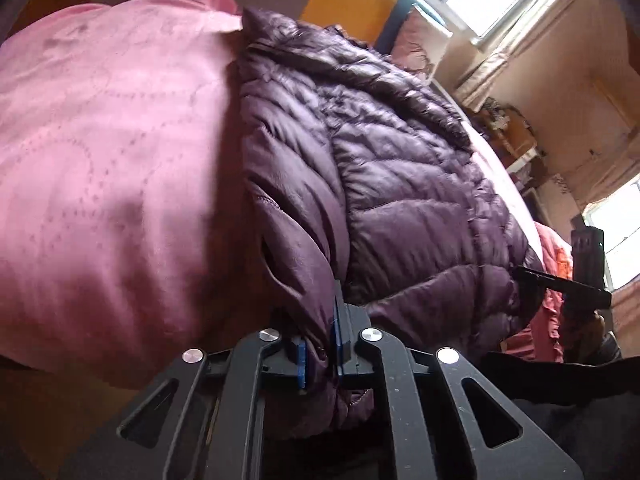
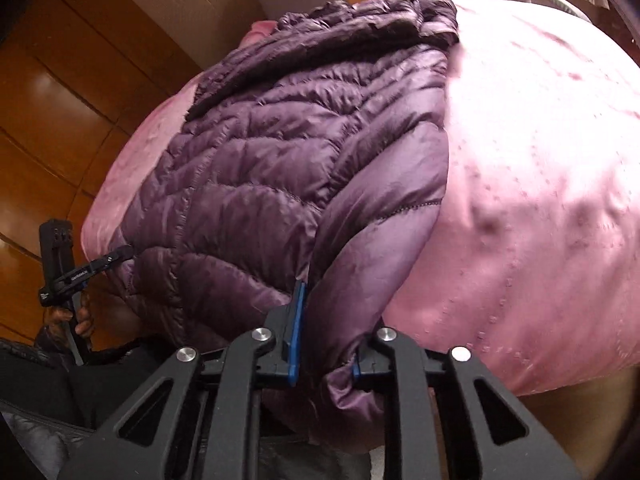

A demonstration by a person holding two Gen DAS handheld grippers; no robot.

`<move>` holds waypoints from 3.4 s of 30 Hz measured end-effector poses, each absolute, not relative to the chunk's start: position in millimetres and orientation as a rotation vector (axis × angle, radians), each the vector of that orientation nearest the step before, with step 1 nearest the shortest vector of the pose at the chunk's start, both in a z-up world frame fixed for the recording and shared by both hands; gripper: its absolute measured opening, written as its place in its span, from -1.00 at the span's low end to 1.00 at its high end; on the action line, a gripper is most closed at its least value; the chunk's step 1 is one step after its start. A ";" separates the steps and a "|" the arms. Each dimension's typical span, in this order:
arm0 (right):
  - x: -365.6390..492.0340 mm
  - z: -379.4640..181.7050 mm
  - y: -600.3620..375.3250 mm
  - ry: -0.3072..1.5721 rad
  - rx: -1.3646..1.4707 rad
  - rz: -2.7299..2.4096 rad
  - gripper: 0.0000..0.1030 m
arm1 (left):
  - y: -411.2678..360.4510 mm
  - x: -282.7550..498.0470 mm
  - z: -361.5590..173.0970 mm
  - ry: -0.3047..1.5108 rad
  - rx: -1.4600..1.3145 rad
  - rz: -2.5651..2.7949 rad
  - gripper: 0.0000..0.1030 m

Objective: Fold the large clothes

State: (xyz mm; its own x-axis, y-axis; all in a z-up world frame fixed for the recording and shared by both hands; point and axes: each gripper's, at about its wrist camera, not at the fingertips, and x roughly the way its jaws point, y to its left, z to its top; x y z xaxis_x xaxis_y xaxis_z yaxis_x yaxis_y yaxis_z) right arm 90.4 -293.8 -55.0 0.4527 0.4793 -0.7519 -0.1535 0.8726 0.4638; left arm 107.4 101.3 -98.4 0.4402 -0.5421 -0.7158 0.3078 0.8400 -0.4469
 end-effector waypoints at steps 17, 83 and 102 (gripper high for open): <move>212.6 46.3 -347.5 0.745 0.566 0.378 -0.83 | 97.7 247.1 4.5 0.781 -0.488 -0.678 -0.89; 72.3 22.1 -357.5 0.835 0.343 0.179 -0.05 | 140.0 182.2 -46.0 0.868 -0.373 -0.567 0.27; 224.7 -19.2 -280.4 0.889 -0.020 0.072 -0.85 | 81.8 266.2 -51.7 0.862 -0.336 -0.552 -0.08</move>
